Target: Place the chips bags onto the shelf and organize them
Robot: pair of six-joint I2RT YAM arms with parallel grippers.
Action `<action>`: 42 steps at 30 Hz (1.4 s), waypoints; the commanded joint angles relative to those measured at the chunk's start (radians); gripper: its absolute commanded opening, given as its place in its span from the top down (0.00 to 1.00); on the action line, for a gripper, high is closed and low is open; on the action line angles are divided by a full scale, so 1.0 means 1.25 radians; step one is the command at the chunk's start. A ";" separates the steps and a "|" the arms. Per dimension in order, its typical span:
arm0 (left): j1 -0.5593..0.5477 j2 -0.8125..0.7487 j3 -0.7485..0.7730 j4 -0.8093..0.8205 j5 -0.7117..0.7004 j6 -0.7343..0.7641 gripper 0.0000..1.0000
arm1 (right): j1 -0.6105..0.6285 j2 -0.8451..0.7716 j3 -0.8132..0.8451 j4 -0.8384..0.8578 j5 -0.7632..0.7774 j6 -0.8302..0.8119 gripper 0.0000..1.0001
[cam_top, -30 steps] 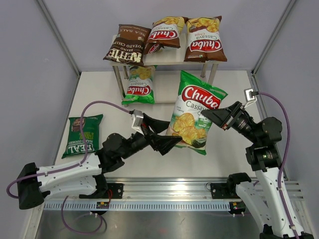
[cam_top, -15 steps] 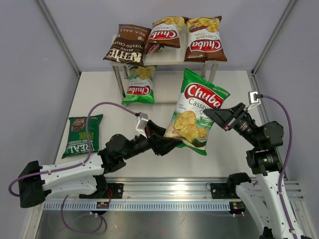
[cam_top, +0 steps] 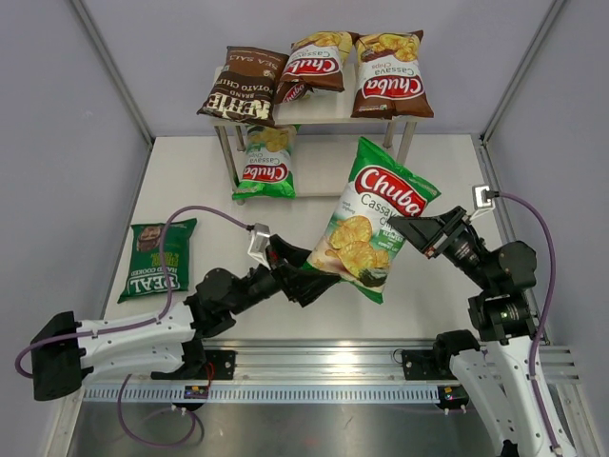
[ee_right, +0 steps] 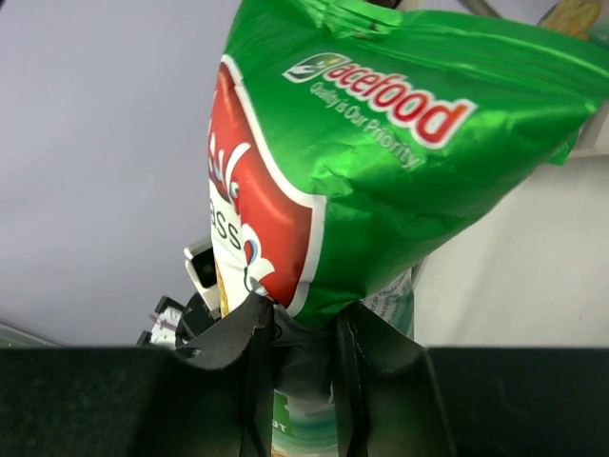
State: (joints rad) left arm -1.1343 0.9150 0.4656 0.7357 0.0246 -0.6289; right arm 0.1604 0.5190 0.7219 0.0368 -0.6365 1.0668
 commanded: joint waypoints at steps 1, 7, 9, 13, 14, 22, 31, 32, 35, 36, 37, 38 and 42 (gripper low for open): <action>-0.002 -0.037 -0.061 0.152 -0.081 -0.053 0.13 | -0.002 -0.063 -0.037 0.115 0.102 0.040 0.85; -0.004 0.070 -0.052 0.325 -0.056 -0.102 0.01 | -0.002 -0.121 -0.117 0.223 0.177 0.175 0.87; -0.006 0.107 -0.053 0.420 -0.055 -0.117 0.01 | -0.002 -0.137 -0.132 0.226 0.200 0.197 0.87; -0.018 0.191 -0.025 0.537 -0.059 -0.117 0.01 | -0.002 -0.170 -0.152 0.218 0.239 0.233 0.87; -0.021 0.221 -0.014 0.562 -0.059 -0.113 0.01 | -0.002 -0.173 -0.152 0.215 0.243 0.235 0.87; -0.052 0.328 0.096 0.588 -0.074 -0.081 0.01 | -0.002 -0.205 -0.163 0.171 0.256 0.258 0.87; -0.052 0.309 0.102 0.543 -0.087 -0.036 0.23 | -0.002 -0.186 -0.125 0.081 0.231 0.217 0.84; -0.052 0.307 0.104 0.530 -0.091 -0.032 0.35 | -0.002 -0.172 -0.127 0.094 0.209 0.217 0.83; -0.052 0.294 0.101 0.494 -0.121 -0.030 0.62 | -0.002 -0.182 -0.133 0.099 0.200 0.206 0.80; -0.052 0.293 0.095 0.485 -0.130 -0.032 0.66 | -0.002 -0.187 -0.131 0.092 0.204 0.191 0.79; -0.052 0.292 0.089 0.478 -0.148 -0.042 0.72 | -0.002 -0.192 -0.126 0.075 0.208 0.180 0.78; -0.052 0.294 0.082 0.479 -0.152 -0.047 0.79 | -0.002 -0.202 -0.117 0.048 0.221 0.169 0.71; -0.052 0.312 0.025 0.524 -0.167 -0.092 0.90 | -0.002 -0.211 -0.084 -0.065 0.266 0.106 0.24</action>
State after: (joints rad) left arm -1.1988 1.3167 0.5270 1.2549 -0.1074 -0.7265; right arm 0.1562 0.2703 0.5556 0.0570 -0.3283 1.2804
